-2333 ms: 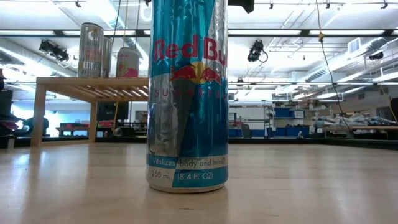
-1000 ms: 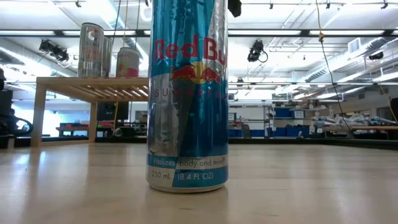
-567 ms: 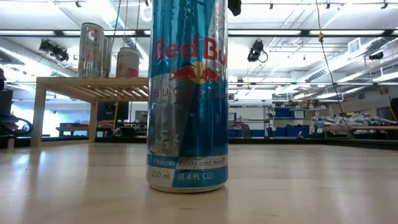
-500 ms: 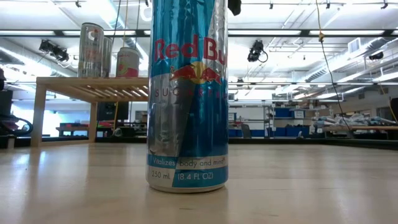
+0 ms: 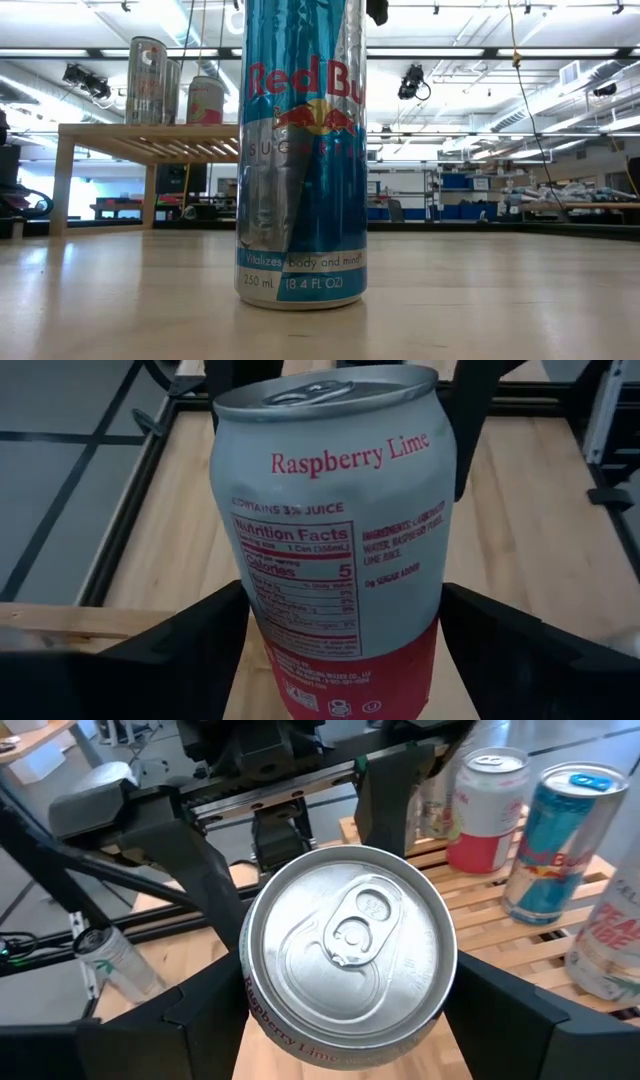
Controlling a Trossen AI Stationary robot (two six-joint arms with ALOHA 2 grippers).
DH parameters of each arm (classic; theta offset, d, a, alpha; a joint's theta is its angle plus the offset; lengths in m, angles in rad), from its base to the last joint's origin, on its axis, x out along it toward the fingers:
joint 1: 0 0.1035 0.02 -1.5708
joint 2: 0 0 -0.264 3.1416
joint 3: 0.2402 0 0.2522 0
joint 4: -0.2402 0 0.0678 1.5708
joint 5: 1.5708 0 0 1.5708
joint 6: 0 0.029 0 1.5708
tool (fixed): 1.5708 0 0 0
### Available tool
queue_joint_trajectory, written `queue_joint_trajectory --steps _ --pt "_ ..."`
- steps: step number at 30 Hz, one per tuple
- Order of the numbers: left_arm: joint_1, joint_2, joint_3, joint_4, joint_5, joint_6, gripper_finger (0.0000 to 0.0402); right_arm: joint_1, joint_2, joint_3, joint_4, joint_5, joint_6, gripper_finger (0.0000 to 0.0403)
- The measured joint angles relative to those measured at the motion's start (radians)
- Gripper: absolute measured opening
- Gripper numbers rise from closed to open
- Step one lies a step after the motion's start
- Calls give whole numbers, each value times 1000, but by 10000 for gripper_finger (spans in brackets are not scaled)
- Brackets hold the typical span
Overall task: Place canned beverage on shelf
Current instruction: Put the pink white soda can on the shelf aligned with the other pink white soda can
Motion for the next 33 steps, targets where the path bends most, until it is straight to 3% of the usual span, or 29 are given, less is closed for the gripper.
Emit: queue_joint_trajectory --steps 6,13,33 --pt "21 0 1 -12 3 -20 317 -1 0 0 6 30 -6 294" --pt "46 0 2 -64 35 -144 317 -1 2 0 9 33 -13 294" --pt "49 0 1 -45 44 -60 318 0 3 0 4 48 -17 293"
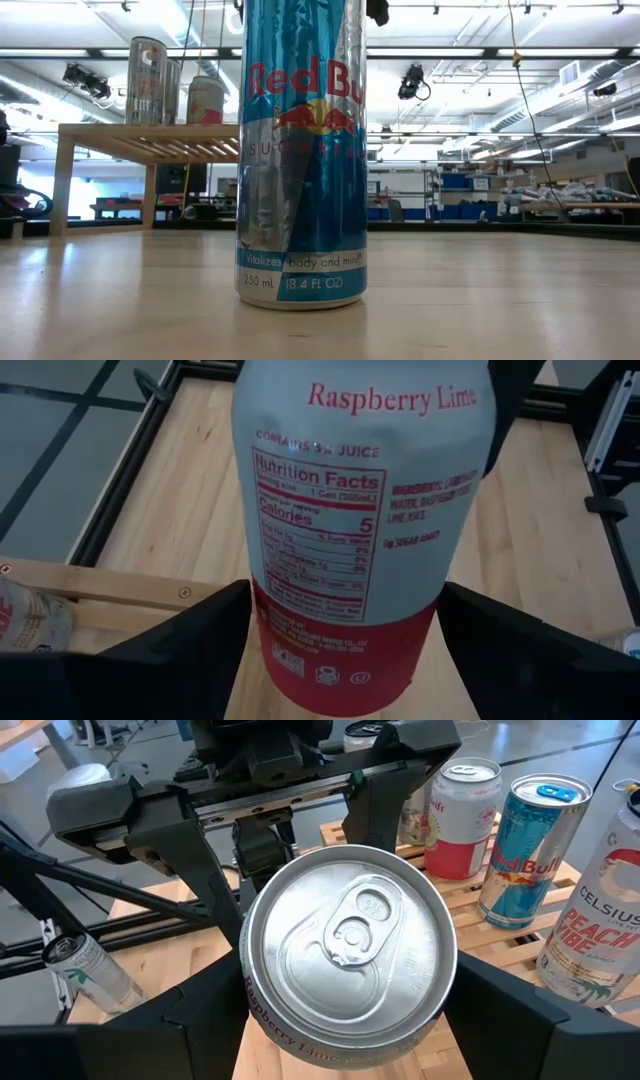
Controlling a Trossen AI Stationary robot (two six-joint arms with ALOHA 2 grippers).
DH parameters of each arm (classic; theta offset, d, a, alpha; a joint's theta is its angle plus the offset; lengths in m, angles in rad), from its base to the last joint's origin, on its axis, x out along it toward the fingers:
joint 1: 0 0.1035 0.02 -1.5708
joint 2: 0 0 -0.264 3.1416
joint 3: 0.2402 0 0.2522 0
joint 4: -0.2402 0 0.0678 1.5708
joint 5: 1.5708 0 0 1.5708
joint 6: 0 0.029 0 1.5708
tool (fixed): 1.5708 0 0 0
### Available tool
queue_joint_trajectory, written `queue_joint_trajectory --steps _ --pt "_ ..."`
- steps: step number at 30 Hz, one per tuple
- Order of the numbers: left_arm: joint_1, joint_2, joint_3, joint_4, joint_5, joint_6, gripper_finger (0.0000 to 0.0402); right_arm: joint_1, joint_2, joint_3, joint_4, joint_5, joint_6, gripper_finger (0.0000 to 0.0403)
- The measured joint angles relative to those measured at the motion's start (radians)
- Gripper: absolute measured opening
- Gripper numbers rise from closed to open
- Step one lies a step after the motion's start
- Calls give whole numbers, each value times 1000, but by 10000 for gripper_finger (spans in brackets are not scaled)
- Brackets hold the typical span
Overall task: Place canned beverage on shelf
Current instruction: Put the pink white soda can on the shelf aligned with the other pink white soda can
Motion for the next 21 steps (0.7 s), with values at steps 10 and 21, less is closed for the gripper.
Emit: queue_joint_trajectory --steps 10,21 --pt "1 0 -2 95 -5 -45 318 -20 -2 2 3 -3 -1 293" --pt "1 0 -2 101 -3 -86 318 -35 -2 2 14 -31 -16 293"
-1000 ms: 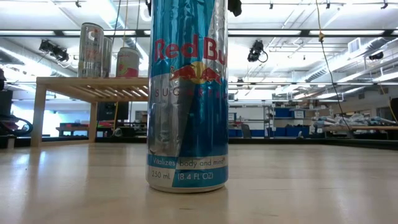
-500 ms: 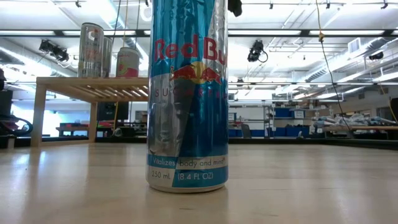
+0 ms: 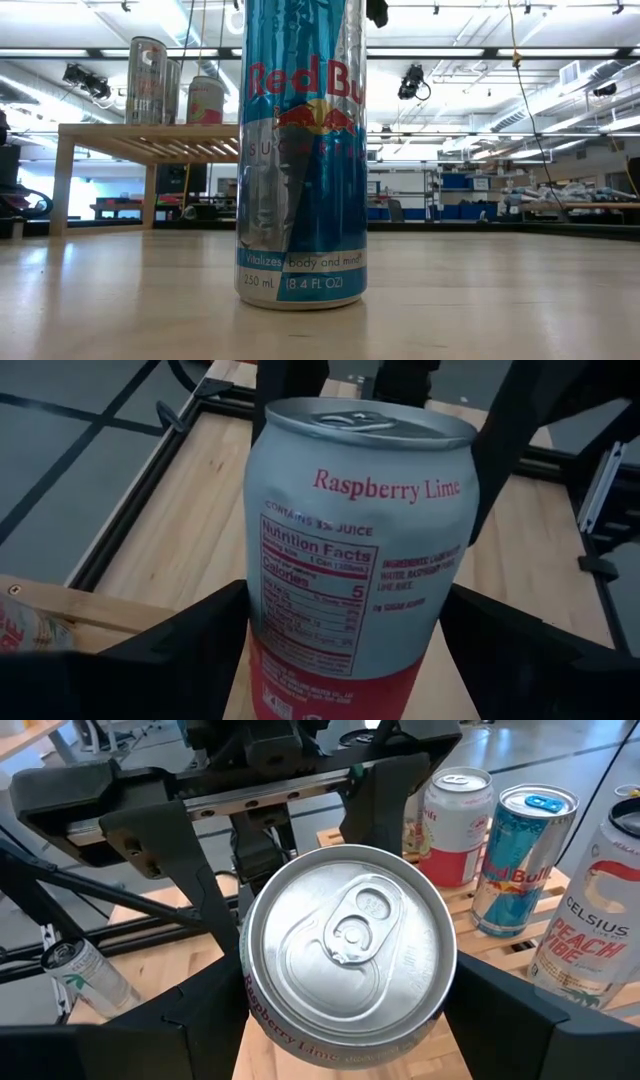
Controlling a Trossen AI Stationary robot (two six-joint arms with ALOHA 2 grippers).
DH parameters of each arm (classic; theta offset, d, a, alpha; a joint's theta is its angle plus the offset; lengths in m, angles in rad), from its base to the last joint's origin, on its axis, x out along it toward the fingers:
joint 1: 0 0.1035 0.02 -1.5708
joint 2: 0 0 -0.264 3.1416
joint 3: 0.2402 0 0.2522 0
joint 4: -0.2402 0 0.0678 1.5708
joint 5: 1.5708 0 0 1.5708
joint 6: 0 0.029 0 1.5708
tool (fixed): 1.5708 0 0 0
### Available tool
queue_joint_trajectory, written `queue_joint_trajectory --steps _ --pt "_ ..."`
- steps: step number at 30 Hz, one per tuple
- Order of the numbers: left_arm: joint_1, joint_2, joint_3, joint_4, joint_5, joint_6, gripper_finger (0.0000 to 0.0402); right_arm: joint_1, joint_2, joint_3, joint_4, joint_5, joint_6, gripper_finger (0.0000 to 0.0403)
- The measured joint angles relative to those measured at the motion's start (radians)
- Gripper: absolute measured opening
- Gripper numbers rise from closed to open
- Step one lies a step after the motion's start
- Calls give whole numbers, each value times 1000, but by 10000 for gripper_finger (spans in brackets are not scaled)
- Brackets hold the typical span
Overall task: Place canned beverage on shelf
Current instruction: Put the pink white soda can on the shelf aligned with the other pink white soda can
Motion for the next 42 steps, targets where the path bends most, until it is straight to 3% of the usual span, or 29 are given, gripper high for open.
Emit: queue_joint_trajectory --steps 11,42 --pt "0 0 0 5 92 10 318 2 2 0 20 -49 -1 293" --pt "-8 0 1 13 103 -84 318 12 2 -2 38 -89 -8 293"
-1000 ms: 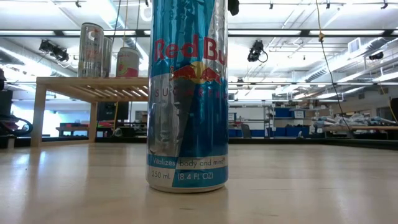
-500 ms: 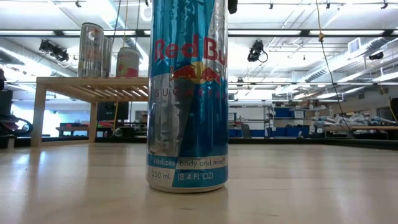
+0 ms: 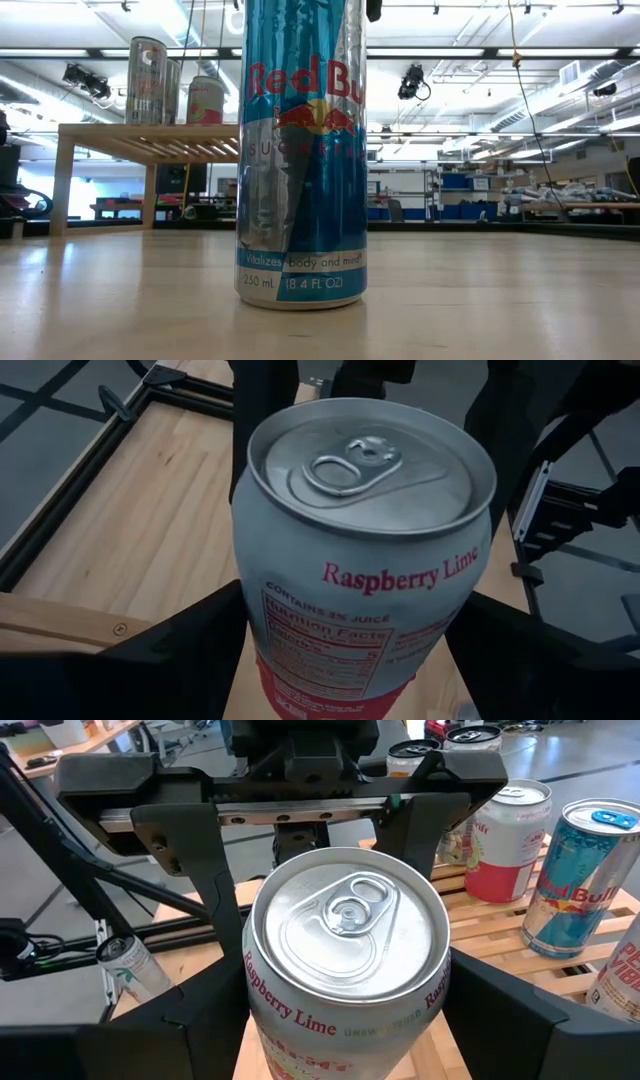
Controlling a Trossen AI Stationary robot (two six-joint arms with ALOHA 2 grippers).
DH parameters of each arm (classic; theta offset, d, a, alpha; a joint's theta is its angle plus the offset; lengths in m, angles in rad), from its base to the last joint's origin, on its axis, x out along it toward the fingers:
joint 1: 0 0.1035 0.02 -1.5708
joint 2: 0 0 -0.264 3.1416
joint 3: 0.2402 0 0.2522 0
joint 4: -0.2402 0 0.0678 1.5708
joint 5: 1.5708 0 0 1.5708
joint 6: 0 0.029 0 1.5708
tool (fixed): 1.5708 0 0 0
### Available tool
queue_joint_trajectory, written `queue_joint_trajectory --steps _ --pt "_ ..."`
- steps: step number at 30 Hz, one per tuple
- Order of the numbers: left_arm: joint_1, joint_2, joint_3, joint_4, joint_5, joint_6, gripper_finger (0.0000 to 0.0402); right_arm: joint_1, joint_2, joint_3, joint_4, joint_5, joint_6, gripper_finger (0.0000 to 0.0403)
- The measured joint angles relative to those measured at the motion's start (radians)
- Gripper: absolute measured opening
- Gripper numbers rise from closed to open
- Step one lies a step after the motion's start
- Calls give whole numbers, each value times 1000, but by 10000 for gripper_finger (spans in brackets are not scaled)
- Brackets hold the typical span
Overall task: Place canned beverage on shelf
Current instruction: Put the pink white soda can on the shelf aligned with the other pink white soda can
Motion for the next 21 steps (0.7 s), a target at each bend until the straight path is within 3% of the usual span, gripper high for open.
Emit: queue_joint_trajectory --steps 21 --pt "-24 0 0 4 16 16 318 23 0 0 1 -11 -18 289"
